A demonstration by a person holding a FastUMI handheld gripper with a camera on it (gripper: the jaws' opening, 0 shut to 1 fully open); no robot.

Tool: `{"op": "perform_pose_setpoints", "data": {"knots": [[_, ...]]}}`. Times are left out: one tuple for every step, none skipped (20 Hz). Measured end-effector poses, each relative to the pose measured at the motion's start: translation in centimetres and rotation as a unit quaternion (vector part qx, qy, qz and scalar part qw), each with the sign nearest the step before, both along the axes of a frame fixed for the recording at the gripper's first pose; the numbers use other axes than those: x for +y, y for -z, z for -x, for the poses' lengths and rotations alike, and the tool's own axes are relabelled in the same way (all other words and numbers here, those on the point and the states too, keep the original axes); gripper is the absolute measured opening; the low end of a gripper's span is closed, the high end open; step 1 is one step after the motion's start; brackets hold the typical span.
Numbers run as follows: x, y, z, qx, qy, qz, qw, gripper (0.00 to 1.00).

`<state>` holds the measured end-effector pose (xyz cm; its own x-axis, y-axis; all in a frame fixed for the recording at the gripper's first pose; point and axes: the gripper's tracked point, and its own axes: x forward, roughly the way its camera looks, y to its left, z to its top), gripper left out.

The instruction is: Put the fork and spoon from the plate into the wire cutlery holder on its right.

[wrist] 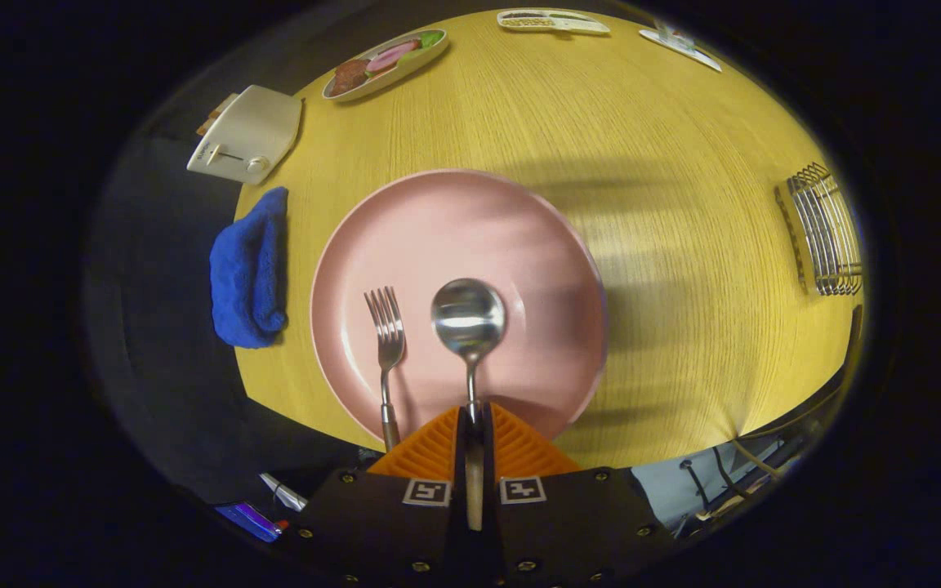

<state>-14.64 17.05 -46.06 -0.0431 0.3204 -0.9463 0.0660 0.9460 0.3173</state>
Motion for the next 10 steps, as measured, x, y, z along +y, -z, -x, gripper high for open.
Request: {"op": "perform_pose_setpoints", "data": {"knots": [[-0.1, -0.1, -0.2, -0.003, 0.001, -0.003, 1.0, 0.08], [-0.2, -0.3, -0.2, -0.006, 0.002, -0.007, 1.0, 0.08], [-0.3, -0.5, -0.4, -0.008, 0.005, -0.01, 1.0, 0.08], [-0.3, -0.7, -0.6, -0.01, 0.009, -0.015, 1.0, 0.08], [-0.2, -0.9, -0.7, -0.012, 0.013, -0.019, 1.0, 0.08], [-0.3, -1.2, -0.9, -0.013, 0.016, -0.025, 0.999, 0.08], [-0.2, -1.5, -1.0, -0.015, 0.02, -0.031, 0.999, 0.08], [-0.2, -1.7, -1.1, -0.017, 0.024, -0.037, 0.999, 0.08], [-0.2, -2.1, -1.3, -0.019, 0.029, -0.043, 0.998, 0.08], [-0.2, -2.4, -1.4, -0.022, 0.034, -0.049, 0.998, 0.08]]}}
